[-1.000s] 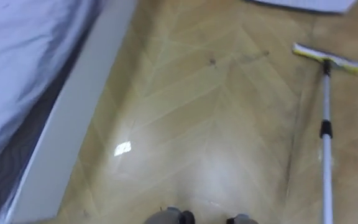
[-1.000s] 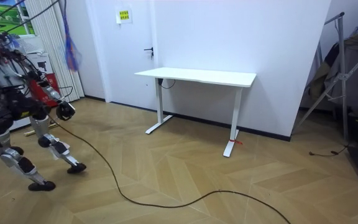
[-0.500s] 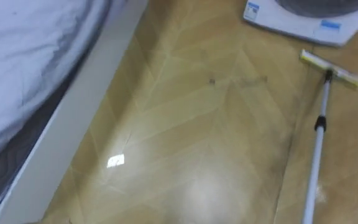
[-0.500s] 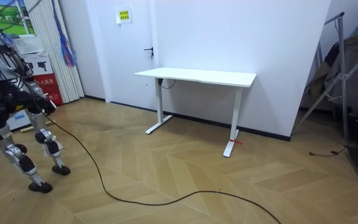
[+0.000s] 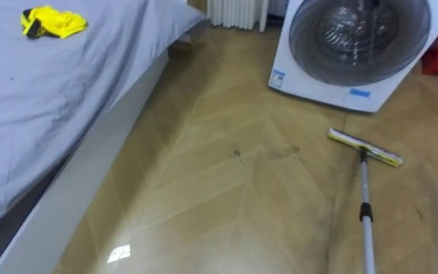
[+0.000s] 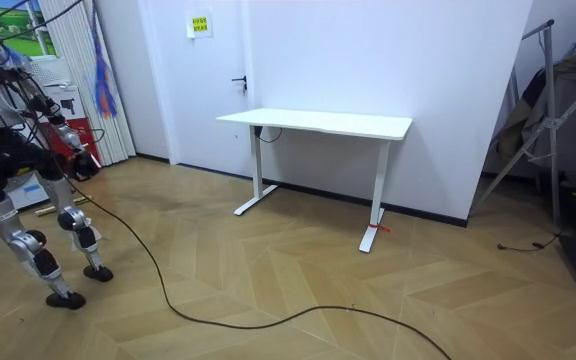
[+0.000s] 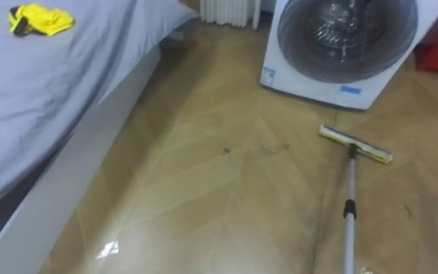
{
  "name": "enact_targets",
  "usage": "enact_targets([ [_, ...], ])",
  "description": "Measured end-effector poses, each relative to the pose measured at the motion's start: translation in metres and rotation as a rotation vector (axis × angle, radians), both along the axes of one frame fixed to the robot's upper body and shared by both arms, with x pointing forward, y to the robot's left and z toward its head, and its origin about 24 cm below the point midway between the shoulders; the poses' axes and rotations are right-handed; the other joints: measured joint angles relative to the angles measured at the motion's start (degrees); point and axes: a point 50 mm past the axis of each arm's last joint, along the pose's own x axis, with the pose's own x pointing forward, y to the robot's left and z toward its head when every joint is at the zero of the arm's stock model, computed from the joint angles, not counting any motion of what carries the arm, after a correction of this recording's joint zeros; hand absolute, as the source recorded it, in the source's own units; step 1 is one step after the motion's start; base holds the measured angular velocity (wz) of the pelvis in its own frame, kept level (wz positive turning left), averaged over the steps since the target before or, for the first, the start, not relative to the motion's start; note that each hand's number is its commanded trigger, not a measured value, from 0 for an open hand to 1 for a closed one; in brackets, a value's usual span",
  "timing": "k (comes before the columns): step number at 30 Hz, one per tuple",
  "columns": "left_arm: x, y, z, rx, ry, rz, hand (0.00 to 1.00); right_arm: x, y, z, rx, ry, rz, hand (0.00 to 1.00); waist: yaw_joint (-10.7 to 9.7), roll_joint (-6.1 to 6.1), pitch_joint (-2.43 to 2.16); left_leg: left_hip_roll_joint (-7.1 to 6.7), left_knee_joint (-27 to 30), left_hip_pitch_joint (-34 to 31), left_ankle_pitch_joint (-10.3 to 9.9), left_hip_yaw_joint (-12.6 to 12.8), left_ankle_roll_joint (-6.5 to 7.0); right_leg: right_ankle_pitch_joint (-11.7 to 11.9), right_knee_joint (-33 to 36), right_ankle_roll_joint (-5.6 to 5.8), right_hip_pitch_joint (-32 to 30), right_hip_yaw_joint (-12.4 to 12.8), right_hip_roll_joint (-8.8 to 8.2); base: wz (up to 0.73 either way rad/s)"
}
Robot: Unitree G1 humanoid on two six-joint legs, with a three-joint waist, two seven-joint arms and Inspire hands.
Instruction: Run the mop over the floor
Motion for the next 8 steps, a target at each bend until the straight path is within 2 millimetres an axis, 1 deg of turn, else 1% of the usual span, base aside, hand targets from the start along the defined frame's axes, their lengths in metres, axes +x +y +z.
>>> enact_targets([
  [1, -0.001, 0.0, 0.0, -0.001, 0.006, 0.002, 0.0, -0.007, 0.0, 0.0, -0.001, 0.021, 0.002, 1.0, -0.17, -0.07, -0.12, 0.01, 0.0, 0.27, 0.01, 0.27, 0.01, 0.0, 0.01, 0.0, 0.52, 0.17, -0.01, -0.09],
  [3, -0.002, 0.0, 0.0, -0.001, 0.016, 0.011, 0.0, -0.015, 0.0, 0.001, -0.003, 0.061, 0.017, 1.0, -0.39, -0.16, -0.12, 0.11, -0.38, 1.52, 0.02, 1.13, 0.02, 0.0, 0.0, 0.0, 0.88, 0.84, 0.03, -0.19],
  [4, -0.006, 0.001, 0.0, 0.0, 0.026, 0.032, 0.0, -0.02, 0.001, 0.001, -0.004, 0.085, 0.034, 1.0, -0.41, -0.28, -0.11, 0.14, -0.74, 2.31, 0.02, 1.46, 0.04, 0.0, 0.05, 0.01, 1.56, 1.05, 0.05, -0.22],
  [5, -0.008, 0.001, 0.0, 0.001, 0.033, 0.046, 0.0, -0.023, 0.002, 0.001, 0.0, 0.099, 0.034, 1.0, -1.07, -0.32, -0.1, 0.14, -0.74, 3.01, 0.02, 1.61, 0.04, 0.0, 0.09, 0.01, 1.94, 1.25, 0.04, -0.12],
  [6, -0.009, 0.001, 0.0, 0.001, 0.037, 0.048, 0.0, -0.024, 0.002, 0.001, 0.002, 0.104, 0.037, 1.0, -1.2, -0.43, -0.03, 0.14, -0.75, 3.21, 0.02, 1.64, 0.04, 0.0, 0.1, 0.01, 2.18, 1.27, 0.03, -0.06],
  [8, -0.01, 0.0, 0.0, -0.001, 0.045, 0.051, 0.0, -0.027, 0.007, 0.0, 0.015, 0.123, 0.054, 1.0, -1.23, -0.82, 0.03, 0.17, -0.79, 3.8, 0.03, 2.01, 0.06, -0.05, 0.1, 0.05, 2.55, 2.19, 0.06, -0.11],
])
